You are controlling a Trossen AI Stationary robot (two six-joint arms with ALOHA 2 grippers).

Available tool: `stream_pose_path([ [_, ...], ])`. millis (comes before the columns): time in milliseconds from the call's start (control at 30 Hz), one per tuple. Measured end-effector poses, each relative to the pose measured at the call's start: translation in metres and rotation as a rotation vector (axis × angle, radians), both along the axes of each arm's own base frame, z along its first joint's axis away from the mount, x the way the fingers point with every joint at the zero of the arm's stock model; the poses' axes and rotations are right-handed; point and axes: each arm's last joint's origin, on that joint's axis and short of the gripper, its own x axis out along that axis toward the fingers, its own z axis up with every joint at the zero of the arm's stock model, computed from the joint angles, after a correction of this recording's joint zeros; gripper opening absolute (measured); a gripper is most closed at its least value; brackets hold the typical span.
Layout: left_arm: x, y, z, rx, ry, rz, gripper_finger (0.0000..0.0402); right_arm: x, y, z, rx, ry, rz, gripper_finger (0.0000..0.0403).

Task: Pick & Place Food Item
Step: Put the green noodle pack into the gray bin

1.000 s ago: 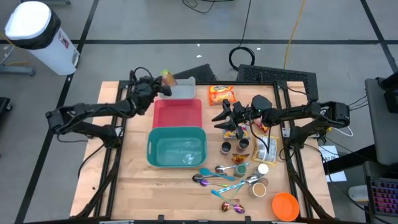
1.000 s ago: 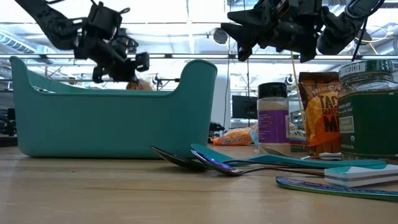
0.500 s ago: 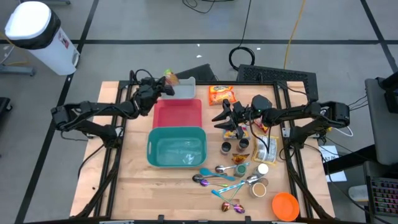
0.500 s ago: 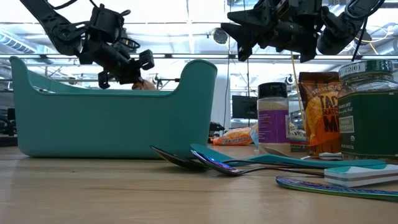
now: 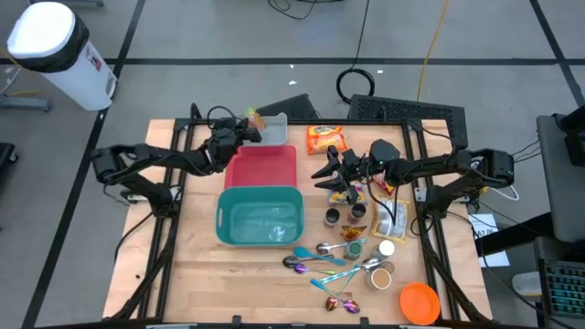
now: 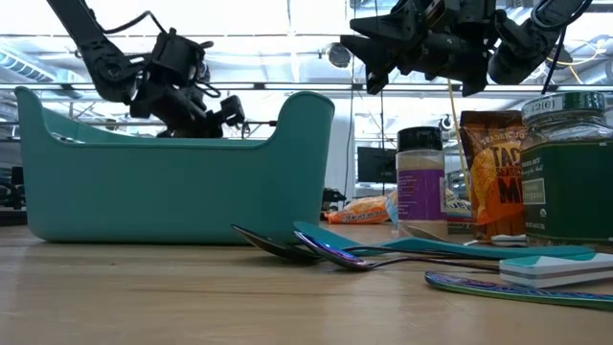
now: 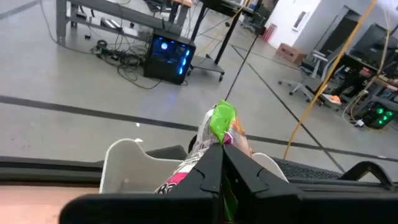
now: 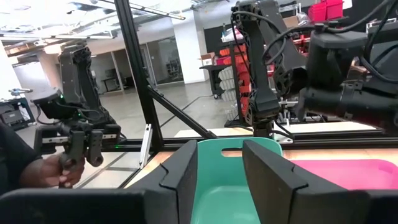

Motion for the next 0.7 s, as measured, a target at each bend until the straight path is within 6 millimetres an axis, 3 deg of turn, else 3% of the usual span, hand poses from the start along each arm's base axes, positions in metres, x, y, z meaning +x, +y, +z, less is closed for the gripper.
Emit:
stream_pose_path([
  [700,-0.003,-0.005,-0.012,-0.035,0.087,0.147,0.0016,0.0,0.0,0.0,0.0,0.001,0.001,0.0118],
])
